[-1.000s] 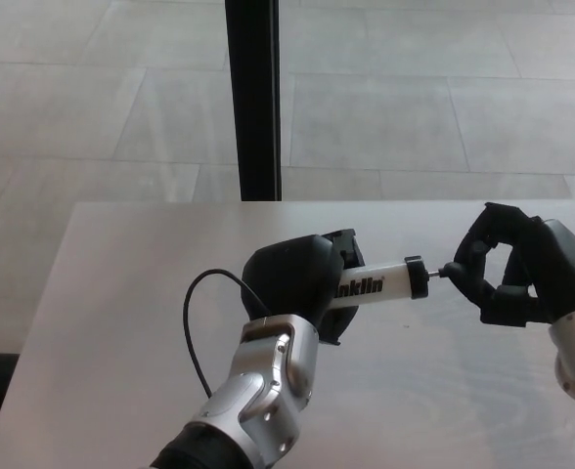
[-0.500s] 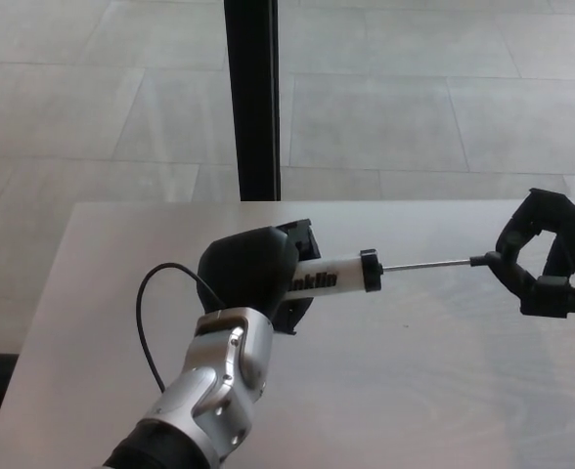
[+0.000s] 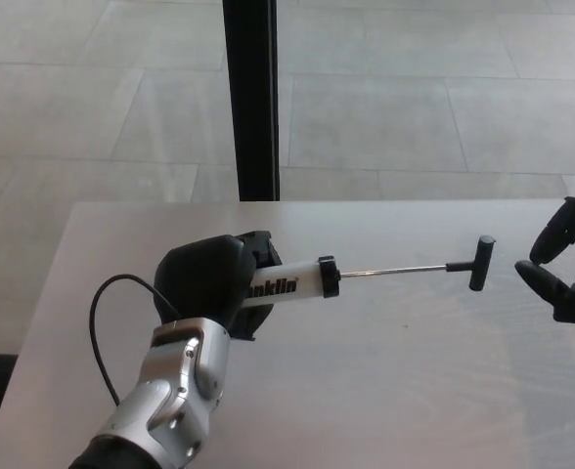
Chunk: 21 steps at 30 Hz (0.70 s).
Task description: The robot uses its left hand to lift the air pump kept on the middle of the desk and use the right hand to pull out the handle
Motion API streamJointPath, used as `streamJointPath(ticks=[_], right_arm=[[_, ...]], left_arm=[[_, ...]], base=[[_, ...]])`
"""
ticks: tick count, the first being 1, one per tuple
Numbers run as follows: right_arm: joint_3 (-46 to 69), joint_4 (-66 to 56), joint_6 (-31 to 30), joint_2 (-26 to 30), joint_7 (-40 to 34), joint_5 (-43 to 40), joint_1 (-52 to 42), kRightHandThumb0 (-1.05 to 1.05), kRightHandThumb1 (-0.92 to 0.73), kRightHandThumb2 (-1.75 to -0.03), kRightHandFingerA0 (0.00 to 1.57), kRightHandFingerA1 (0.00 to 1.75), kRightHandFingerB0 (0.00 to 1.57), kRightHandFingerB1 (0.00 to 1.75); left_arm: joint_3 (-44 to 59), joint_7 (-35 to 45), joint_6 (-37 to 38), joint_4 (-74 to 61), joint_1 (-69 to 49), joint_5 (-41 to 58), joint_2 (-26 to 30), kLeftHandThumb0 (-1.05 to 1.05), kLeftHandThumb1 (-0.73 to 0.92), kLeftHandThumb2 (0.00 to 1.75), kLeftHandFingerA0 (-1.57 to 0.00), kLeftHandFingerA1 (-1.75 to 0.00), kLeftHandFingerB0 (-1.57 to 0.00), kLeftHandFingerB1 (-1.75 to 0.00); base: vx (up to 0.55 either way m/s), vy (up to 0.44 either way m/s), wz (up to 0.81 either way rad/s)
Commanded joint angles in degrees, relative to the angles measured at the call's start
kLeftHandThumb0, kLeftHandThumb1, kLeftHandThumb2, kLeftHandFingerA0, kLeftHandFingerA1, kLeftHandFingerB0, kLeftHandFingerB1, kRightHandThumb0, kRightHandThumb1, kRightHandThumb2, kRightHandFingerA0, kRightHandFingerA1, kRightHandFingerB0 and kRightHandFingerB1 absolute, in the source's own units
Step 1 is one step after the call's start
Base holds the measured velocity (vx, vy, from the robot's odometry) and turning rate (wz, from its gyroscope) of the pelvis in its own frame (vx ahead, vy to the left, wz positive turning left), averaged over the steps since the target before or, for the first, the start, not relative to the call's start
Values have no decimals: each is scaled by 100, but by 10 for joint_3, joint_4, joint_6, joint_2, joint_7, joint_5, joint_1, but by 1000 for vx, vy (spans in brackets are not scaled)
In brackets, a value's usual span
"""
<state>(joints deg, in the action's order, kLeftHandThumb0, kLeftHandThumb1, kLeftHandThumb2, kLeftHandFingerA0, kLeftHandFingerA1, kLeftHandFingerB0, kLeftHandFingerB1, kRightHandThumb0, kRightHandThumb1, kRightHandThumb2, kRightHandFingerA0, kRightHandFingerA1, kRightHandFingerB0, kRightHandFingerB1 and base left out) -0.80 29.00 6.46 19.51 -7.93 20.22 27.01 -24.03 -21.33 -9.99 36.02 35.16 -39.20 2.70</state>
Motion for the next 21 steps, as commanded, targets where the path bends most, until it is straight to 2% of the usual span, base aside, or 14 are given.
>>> streamJointPath(ticks=[1, 2, 4, 5, 6, 7, 8, 9, 12, 13, 14, 17, 19, 21], right_arm=[[13, 6, 9, 0, 1, -23, -6, -20, -59, -82, 84, 174, 74, 155], [16, 5, 11, -4, 4, -30, -5, -16, -58, -88, 84, 163, 82, 129], [16, 3, 22, -5, 16, -39, -6, -28, -72, -62, 88, 148, 66, 53], [16, 5, 30, -3, 27, -45, -6, -28, -72, -62, 88, 148, 66, 53], [3, -1, 32, 6, 33, -30, -7, -57, -67, -62, 77, 81, 21, 30], [-3, -4, 33, 13, 49, -29, -8, -76, -69, -62, 24, 47, 0, 13], [-7, -5, 35, 17, 59, -28, -6, -98, -62, -96, 6, 36, 0, 7], [-11, -6, 34, 22, 65, -26, -4, -105, -66, -100, 0, 3, 0, 5], [-11, -26, 5, 25, 86, -37, 1, -105, -67, -100, 0, 8, 0, 3], [-9, -23, 4, 24, 84, -38, 4, -105, -67, -100, 0, 10, 0, 3], [-5, -22, 1, 21, 74, -37, 8, -105, -67, -97, 0, 11, 0, 0], [2, -23, 0, 16, 68, -43, 9, -101, -65, -94, 0, 12, 0, 0], [13, -27, -4, 6, 57, -54, 8, -90, -58, -88, 0, 14, 0, 0], [18, -23, 1, 2, 50, -58, 11, -88, -58, -89, 0, 17, 0, 1]], left_arm=[[1, -7, -5, -6, -12, -3, 5, -21, 58, 79, -95, -144, -77, -62], [2, -5, -7, -7, -13, -2, 3, -21, 59, 81, -92, -152, -83, -70], [0, -5, -2, -6, -14, -2, 3, -18, 57, 90, -87, -170, -75, -148], [0, -4, -1, -6, -14, -2, 3, -18, 57, 90, -87, -170, -75, -148], [1, -5, 2, -4, -14, 2, -1, -19, 56, 97, -86, -175, -78, -161], [-3, -6, -2, -3, -15, -3, -2, -20, 60, 92, -85, -175, -75, -151], [-6, 0, -6, -3, -14, -5, -3, -19, 58, 97, -87, -175, -75, -148], [-8, 12, -13, -4, -12, -5, -3, -20, 59, 98, -86, -175, -75, -150], [-18, 47, -33, -15, -16, -6, -3, -24, 52, 102, -103, -163, -85, -123], [-26, 61, -41, -15, -16, -10, -2, -23, 58, 99, -86, -170, -79, -126], [-38, 113, -65, -21, -15, -8, 0, -25, 67, 83, -78, -161, -79, -88], [-56, 175, -108, -24, -10, -9, -3, -28, 71, 83, -79, -157, -80, -89], [-83, 249, -150, -18, 0, -17, -1, -29, 76, 76, -68, -98, -71, -71], [-111, 280, -159, 0, 10, -36, 4, -28, 70, 66, -62, -82, -66, -61]], base=[[0, 0, 0], [0, 0, 0], [0, 0, 0], [0, 0, 0], [0, 0, 0], [0, 0, 0], [0, 0, 0], [0, 0, 0], [0, 0, 0], [0, 0, 0], [0, 0, 0], [0, 0, 0], [0, 0, 0], [0, 0, 0]])
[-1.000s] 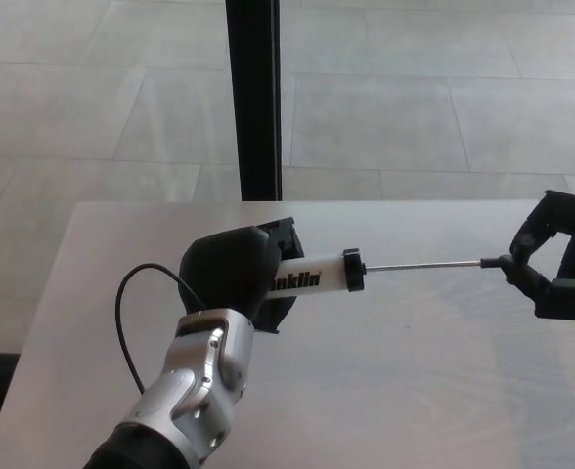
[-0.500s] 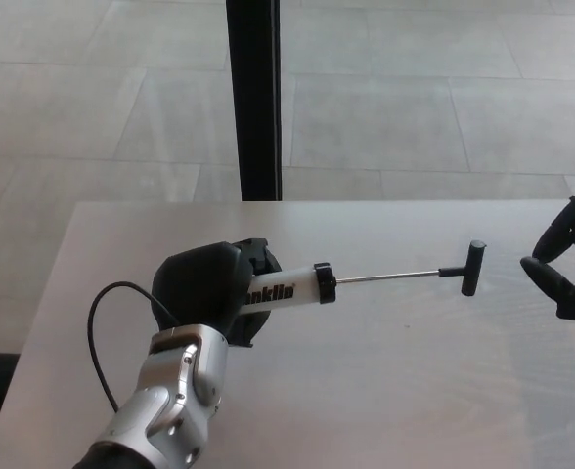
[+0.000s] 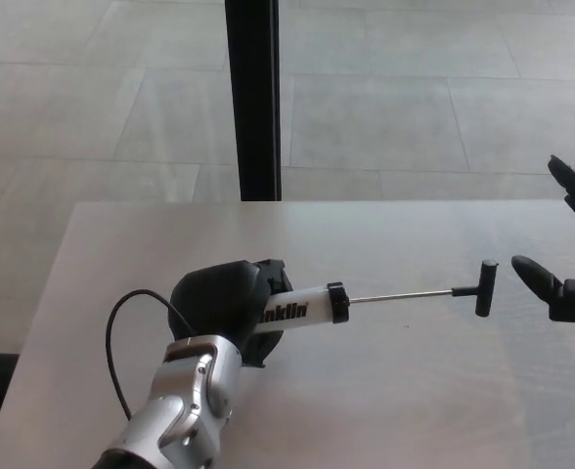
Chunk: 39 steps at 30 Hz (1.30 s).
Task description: The robot uses its left hand to lift the air pump kept on the middle of the desk and use the right hand to pull out the handle
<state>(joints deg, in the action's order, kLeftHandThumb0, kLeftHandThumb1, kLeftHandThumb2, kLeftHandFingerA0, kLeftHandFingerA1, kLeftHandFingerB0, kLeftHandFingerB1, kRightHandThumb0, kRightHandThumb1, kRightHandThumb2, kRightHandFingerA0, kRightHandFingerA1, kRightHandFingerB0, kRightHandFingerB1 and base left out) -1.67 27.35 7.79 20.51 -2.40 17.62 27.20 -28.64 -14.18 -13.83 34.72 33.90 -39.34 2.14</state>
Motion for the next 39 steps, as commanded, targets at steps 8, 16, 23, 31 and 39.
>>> streamJointPath(ticks=[8, 16, 23, 31, 39], right_arm=[[37, -7, -16, -11, -19, -34, 15, -89, -61, -92, 0, 17, 0, 5], [47, -1, 4, -20, -24, -51, 14, -74, -53, -90, 0, 28, 5, 24], [45, -3, 7, -19, -24, -45, 11, -71, -55, -93, 0, 34, 0, 29], [57, 5, 15, -9, -13, -44, 4, -73, -56, -94, 0, 34, 0, 27], [101, 11, 19, 19, -5, -62, -11, -72, -55, -94, 0, 35, 1, 29]], left_arm=[[-132, 349, -162, 36, 55, -61, 37, -42, 48, 57, -23, -75, -7, -32], [-177, 439, -147, 31, 69, -74, 75, -77, 44, 82, 0, -16, 0, 0], [-176, 414, -134, -8, 57, -69, 101, -77, 36, 69, 0, 0, 0, 0], [-133, 131, 6, -76, 0, -80, 168, -77, 45, 87, 0, -43, -11, -19], [59, 58, 119, -214, -46, 29, 240, -84, 54, 93, -2, -30, 0, -11]], base=[[0, 0, 0], [0, 0, 0], [0, 0, 0], [0, 0, 0], [0, 0, 0]])
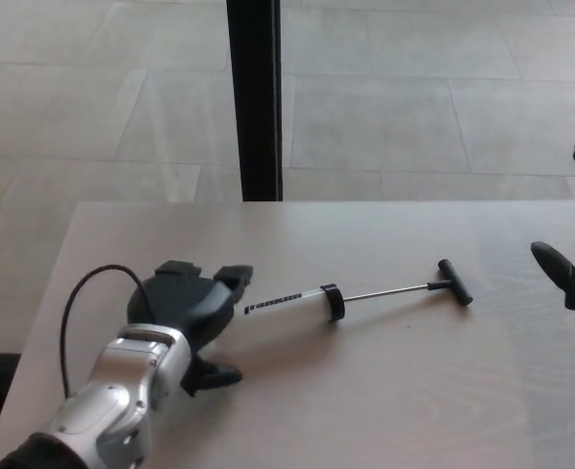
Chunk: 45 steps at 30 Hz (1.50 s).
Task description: The robot uses its left hand to lift the air pump kept on the middle of the desk and use the right hand to pull out the handle
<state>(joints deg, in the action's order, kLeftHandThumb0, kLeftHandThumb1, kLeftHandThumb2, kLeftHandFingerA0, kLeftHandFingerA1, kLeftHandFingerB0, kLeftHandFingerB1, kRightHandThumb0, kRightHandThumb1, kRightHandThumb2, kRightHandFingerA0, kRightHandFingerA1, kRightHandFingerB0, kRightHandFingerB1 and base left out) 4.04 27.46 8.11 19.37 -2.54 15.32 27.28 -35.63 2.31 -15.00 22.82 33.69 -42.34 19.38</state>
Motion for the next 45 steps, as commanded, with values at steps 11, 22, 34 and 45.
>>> streamJointPath(ticks=[11, 22, 34, 45], right_arm=[[197, 26, -9, 142, 15, -108, -58, -86, -71, -61, 0, 69, 3, 61], [401, 202, -12, 291, 22, -204, -147, -43, -35, -99, 10, 64, 0, 54], [574, 299, -12, 228, 47, -347, -275, -75, -77, -60, 2, 124, 1, 80], [650, 324, -39, 109, 26, -408, -264, -38, -58, -113, 22, 72, 6, 59]], left_arm=[[623, 24, 34, -179, -134, 434, 44, -103, 68, 101, 0, -20, 0, -6], [859, -43, 153, 61, -314, 489, 75, -59, 67, 59, -39, -124, -16, -37], [937, -25, 116, 279, -411, 544, 24, -51, 58, 92, -37, -62, -34, -56], [890, -46, 76, 343, -452, 457, 52, -38, 65, 59, -62, -62, -54, -55]], base=[[0, 0, 0], [0, 0, 0], [0, 0, 0], [0, 0, 0]])
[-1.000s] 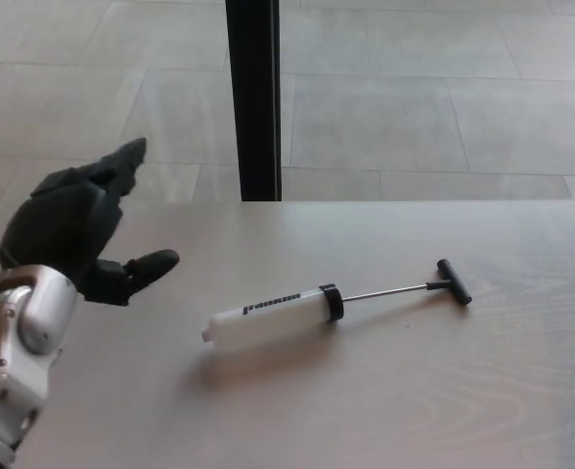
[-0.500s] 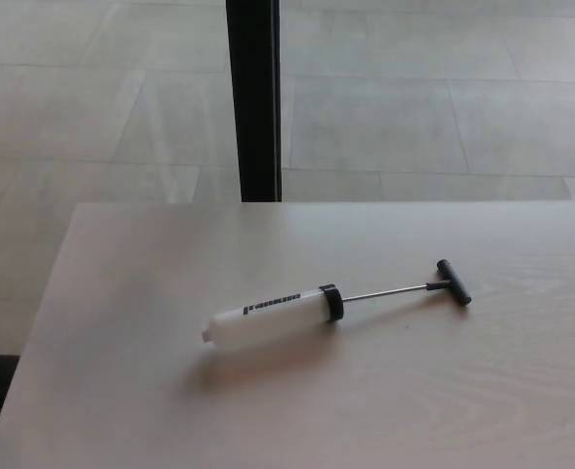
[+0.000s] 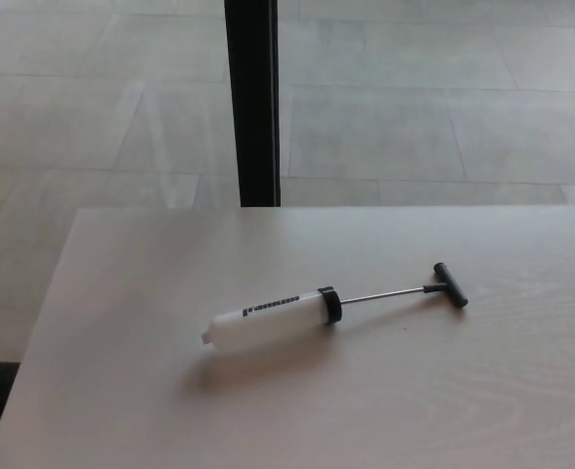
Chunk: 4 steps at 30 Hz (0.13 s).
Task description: The robot uses its left hand to lift the air pump kept on the middle of the desk and use the right hand to pull out the handle
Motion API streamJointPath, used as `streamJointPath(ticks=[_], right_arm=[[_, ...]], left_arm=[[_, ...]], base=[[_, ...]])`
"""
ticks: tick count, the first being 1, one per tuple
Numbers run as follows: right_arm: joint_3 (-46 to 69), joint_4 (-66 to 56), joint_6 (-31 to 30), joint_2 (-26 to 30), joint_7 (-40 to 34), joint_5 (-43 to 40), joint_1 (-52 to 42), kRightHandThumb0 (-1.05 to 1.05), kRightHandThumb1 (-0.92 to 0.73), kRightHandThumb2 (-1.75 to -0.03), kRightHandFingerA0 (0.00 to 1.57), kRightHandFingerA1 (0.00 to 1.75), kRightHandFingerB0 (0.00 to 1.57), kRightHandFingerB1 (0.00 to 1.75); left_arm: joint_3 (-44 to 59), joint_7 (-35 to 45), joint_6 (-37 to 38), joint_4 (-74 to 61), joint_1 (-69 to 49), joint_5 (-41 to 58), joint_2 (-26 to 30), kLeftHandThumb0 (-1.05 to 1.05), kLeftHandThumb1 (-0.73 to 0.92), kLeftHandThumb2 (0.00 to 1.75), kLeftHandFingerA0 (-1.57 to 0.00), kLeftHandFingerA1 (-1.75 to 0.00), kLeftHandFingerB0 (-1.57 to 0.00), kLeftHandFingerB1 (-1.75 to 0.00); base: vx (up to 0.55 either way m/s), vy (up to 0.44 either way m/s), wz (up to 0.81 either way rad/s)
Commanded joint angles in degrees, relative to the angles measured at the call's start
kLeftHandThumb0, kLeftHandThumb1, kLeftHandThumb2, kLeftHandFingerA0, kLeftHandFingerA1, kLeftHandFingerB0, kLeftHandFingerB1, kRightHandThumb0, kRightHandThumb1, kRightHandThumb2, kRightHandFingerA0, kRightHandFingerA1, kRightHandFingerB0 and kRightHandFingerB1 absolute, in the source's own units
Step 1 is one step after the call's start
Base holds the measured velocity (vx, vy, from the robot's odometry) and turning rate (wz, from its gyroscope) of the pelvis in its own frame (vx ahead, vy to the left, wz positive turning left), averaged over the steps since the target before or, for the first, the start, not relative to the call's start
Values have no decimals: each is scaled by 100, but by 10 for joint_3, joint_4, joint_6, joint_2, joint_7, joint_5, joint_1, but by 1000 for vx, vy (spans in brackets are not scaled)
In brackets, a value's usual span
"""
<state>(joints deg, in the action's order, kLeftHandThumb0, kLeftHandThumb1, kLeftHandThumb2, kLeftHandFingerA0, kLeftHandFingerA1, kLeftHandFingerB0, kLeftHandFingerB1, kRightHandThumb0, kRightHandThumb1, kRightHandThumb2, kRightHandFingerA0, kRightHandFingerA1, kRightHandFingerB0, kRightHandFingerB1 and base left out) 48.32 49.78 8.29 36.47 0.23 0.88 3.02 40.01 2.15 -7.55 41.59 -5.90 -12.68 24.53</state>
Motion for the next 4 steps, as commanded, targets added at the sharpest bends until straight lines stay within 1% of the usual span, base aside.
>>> streamJointPath(ticks=[1, 2, 3, 4], right_arm=[[208, 103, -43, -66, -12, -260, -19, -38, -58, -113, 22, 72, 6, 59], [211, 104, -43, -71, -22, -261, -12, -63, -79, -63, 3, 130, 0, 87], [209, 114, -33, -85, -25, -258, 1, -60, -79, -62, 8, 124, 3, 87], [209, 114, -33, -85, -25, -258, 1, -60, -79, -62, 8, 124, 3, 87]], left_arm=[[151, -45, -2, 162, -51, 178, -1, -38, 65, 59, -62, -62, -54, -55], [171, -50, -10, 161, -47, 195, -5, -31, 62, 57, -64, -66, -51, -53], [180, -46, -3, 156, -52, 204, -13, -32, 61, 58, -68, -70, -45, -49], [180, -46, -3, 156, -52, 204, -13, -32, 61, 58, -68, -70, -45, -49]], base=[[0, 0, 0], [0, 0, 0], [0, 0, 0], [0, 0, 0]])
